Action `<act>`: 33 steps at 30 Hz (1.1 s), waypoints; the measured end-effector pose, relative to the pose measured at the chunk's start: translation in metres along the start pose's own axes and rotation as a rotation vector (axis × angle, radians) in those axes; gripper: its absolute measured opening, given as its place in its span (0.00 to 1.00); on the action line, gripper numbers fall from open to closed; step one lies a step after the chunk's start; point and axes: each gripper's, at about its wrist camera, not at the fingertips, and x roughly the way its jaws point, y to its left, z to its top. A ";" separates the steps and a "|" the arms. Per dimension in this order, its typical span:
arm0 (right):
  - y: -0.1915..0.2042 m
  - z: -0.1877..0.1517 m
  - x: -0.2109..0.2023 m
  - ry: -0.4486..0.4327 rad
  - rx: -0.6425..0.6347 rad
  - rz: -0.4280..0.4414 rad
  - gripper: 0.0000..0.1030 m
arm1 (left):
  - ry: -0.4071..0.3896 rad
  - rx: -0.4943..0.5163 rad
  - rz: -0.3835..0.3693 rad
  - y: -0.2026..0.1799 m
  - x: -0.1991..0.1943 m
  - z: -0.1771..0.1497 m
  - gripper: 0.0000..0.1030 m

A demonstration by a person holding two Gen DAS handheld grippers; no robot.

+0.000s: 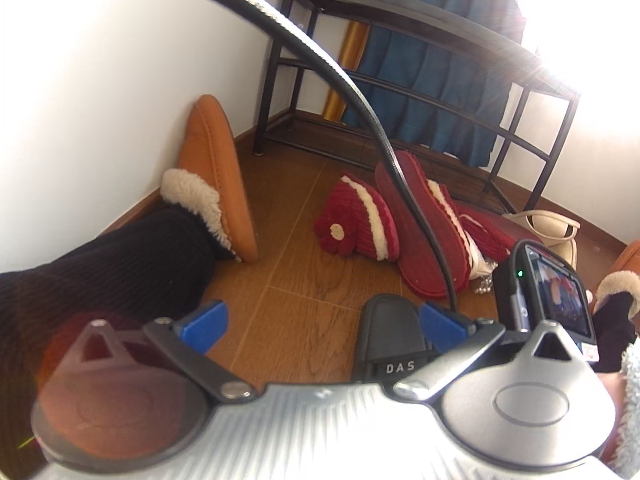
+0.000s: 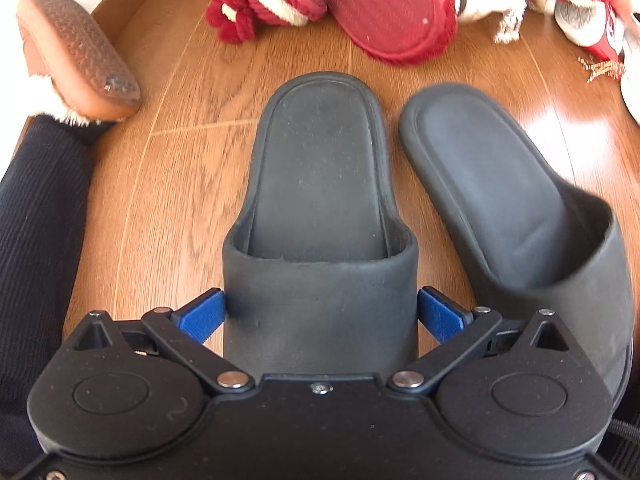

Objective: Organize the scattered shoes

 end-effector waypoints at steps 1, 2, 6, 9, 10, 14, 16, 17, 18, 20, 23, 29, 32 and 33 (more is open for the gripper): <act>-0.004 0.002 -0.006 -0.013 -0.007 0.010 1.00 | 0.000 0.001 -0.001 0.000 0.000 0.000 0.99; -0.007 0.004 -0.012 -0.026 -0.015 0.020 1.00 | -0.002 0.005 -0.004 -0.001 0.000 0.000 0.99; -0.022 0.013 -0.035 -0.078 -0.044 0.059 1.00 | -0.027 0.040 -0.013 -0.008 -0.004 0.003 0.99; -0.033 0.020 -0.052 -0.118 -0.066 0.088 1.00 | -0.052 0.072 -0.031 -0.017 -0.008 0.007 0.99; -0.037 0.022 -0.058 -0.131 -0.073 0.098 1.00 | -0.071 0.088 -0.037 -0.022 -0.009 0.010 1.00; -0.055 0.027 -0.080 -0.176 -0.115 0.116 1.00 | -0.092 0.123 -0.073 -0.041 -0.010 0.018 0.99; -0.076 0.018 -0.087 -0.175 -0.173 0.062 1.00 | -0.101 0.141 -0.082 -0.050 -0.010 0.019 0.99; -0.084 0.013 -0.087 -0.164 -0.199 0.048 1.00 | -0.102 0.151 -0.091 -0.056 -0.011 0.019 0.99; -0.092 0.007 -0.086 -0.151 -0.223 0.043 1.00 | -0.102 0.157 -0.096 -0.059 -0.011 0.019 0.99; -0.108 -0.004 -0.083 -0.130 -0.265 0.033 1.00 | -0.100 0.183 -0.094 -0.067 -0.014 0.016 0.99; -0.125 -0.015 -0.074 -0.117 -0.299 0.027 1.00 | -0.112 0.197 -0.080 -0.072 -0.019 0.015 0.99; -0.133 -0.019 -0.056 -0.099 -0.372 0.067 1.00 | -0.139 0.204 -0.044 -0.075 -0.030 0.018 0.99; -0.133 -0.020 -0.046 -0.078 -0.411 0.081 1.00 | -0.142 0.228 -0.032 -0.078 -0.033 0.017 0.99; -0.133 -0.020 -0.043 -0.071 -0.424 0.086 1.00 | -0.138 0.232 -0.027 -0.079 -0.033 0.017 0.99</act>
